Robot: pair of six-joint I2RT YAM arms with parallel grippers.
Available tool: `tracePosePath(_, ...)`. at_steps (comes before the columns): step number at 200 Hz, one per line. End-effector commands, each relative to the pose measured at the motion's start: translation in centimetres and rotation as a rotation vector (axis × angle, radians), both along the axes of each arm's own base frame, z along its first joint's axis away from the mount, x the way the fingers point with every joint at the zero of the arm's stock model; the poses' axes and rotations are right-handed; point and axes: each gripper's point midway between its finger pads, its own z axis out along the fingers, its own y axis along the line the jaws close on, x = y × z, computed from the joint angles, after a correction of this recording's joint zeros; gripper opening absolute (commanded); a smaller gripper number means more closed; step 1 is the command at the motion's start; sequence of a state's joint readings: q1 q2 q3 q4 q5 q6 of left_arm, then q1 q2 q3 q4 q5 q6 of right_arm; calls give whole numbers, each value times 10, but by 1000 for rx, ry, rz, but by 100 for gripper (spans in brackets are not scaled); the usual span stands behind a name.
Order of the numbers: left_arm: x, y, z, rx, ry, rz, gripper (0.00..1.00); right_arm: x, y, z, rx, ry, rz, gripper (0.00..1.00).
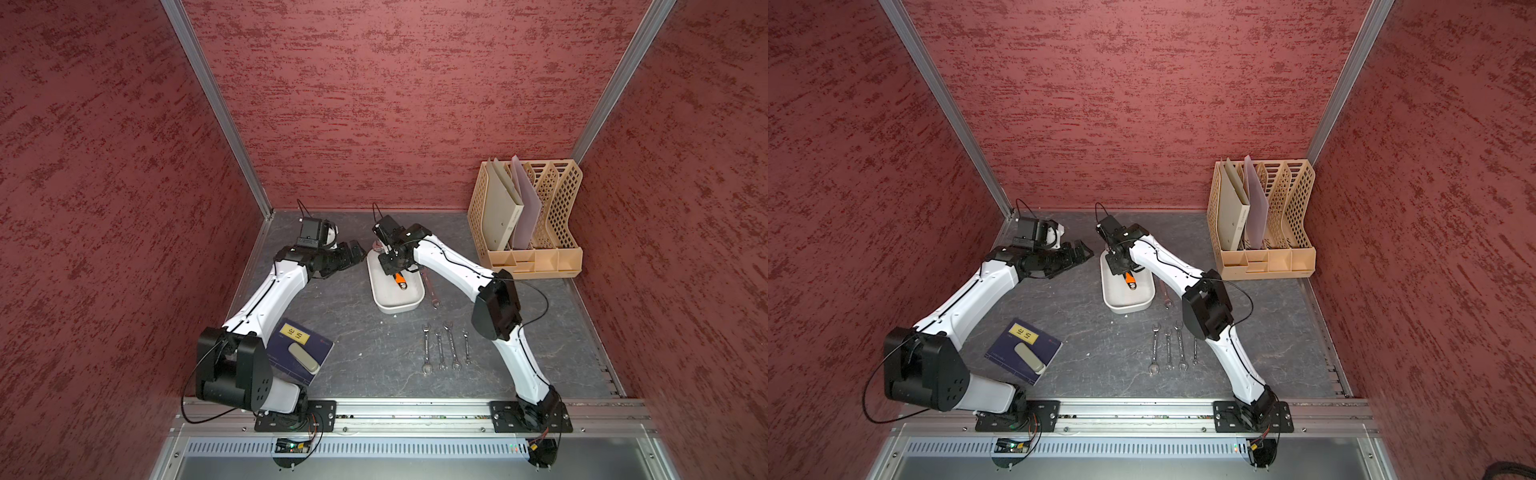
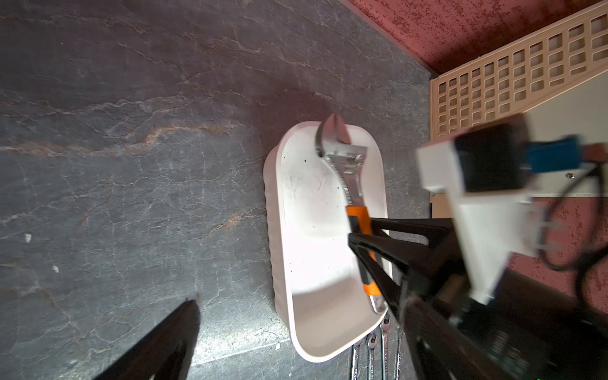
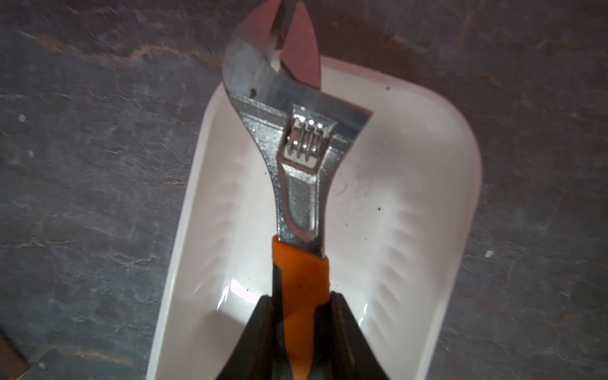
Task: Take out the wrench from the storage box
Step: Place the wrench at the center of the board.
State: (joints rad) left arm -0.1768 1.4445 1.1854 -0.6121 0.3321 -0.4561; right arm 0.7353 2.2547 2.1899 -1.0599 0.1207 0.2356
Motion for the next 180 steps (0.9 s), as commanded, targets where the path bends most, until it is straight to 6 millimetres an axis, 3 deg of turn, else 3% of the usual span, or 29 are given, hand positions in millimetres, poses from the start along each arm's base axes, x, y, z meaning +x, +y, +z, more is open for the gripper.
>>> tracePosePath(1,0,4,13,4,-48,7,100,11,-42,67,40,-145,-100,13)
tracePosePath(23,-1,2,15,6,-53,4,100,9,-91,66,18,-153,-172,14)
tracePosePath(48,-1,0,17,12,-63,-2,100,3,-133,20,-26,-81,-208,15)
tracePosePath(90,0,-4,21,32,-129,-29,100,4,-148,-55,-9,4,-219,16)
tracePosePath(121,8,7,26,108,-216,-6,100,7,-156,-85,-2,21,-238,20)
tracePosePath(143,8,24,19,155,-224,89,100,8,-163,-85,2,-13,-255,42)
tracePosePath(152,9,41,13,237,-234,147,100,8,-166,-77,6,-42,-266,50)
tracePosePath(180,1,104,-10,450,-264,437,100,6,-187,-20,32,-273,-299,67)
